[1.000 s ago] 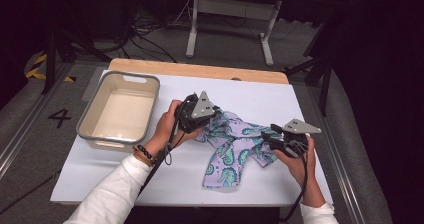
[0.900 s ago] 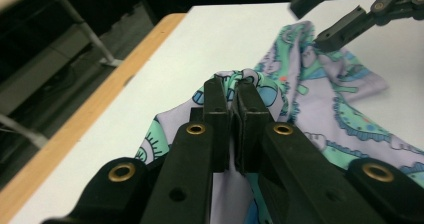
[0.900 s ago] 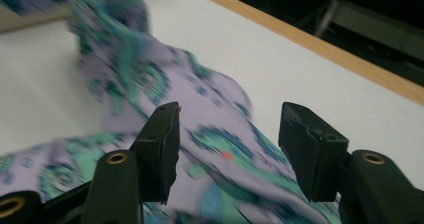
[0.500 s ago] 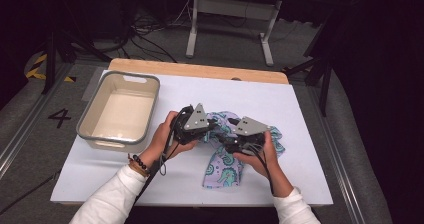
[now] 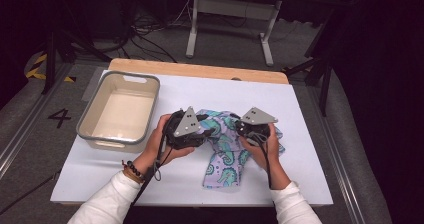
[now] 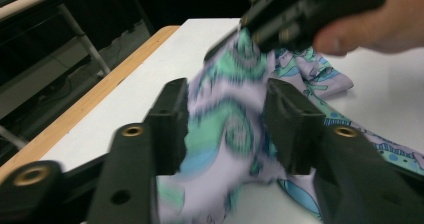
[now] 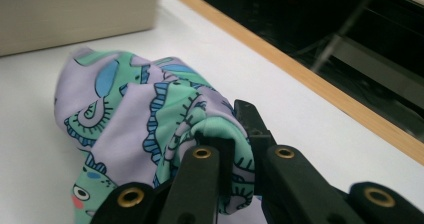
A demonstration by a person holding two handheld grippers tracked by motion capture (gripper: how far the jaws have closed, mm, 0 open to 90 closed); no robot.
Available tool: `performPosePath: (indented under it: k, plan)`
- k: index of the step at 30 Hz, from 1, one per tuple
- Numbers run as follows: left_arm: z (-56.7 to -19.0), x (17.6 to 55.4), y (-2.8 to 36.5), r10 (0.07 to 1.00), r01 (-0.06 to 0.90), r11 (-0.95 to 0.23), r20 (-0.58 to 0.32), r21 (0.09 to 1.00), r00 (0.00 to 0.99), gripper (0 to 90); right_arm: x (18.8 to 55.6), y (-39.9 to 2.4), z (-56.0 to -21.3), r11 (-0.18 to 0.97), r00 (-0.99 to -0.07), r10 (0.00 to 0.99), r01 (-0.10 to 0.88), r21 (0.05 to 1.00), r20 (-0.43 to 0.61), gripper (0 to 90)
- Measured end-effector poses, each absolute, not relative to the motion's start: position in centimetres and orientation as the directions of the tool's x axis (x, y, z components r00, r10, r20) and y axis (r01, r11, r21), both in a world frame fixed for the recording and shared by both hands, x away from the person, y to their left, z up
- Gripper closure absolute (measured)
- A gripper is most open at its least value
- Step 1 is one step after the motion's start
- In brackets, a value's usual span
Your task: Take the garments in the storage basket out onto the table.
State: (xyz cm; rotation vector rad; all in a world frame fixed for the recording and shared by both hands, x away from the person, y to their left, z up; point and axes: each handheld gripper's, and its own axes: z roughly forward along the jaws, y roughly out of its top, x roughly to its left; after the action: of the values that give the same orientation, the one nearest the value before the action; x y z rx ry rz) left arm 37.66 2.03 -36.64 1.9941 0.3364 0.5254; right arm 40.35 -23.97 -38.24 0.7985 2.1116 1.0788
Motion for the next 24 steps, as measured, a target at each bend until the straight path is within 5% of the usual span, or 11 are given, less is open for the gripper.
performPosePath:
  k: [7, 17, 24]
  plan:
    - [-39.6, 38.4, 2.4, 0.484, 0.104, -0.489, 0.171, 0.866, 0.858, 35.7, 41.0, -29.0, -38.8, 0.396, -0.497, 0.846, 0.346, 0.85, -0.192, 87.9]
    - [-43.9, 44.2, -0.9, 0.532, 0.292, -0.548, 0.057, 0.784, 0.845, 31.8, 41.2, -35.2, -42.3, 0.298, -0.401, 0.913, 0.519, 0.801, -0.08, 80.6]
    - [-44.8, 45.9, -2.6, 0.534, 0.33, -0.549, 0.019, 0.768, 0.845, 28.3, 40.7, -36.9, -43.0, 0.297, -0.428, 0.902, 0.527, 0.796, -0.053, 42.7]
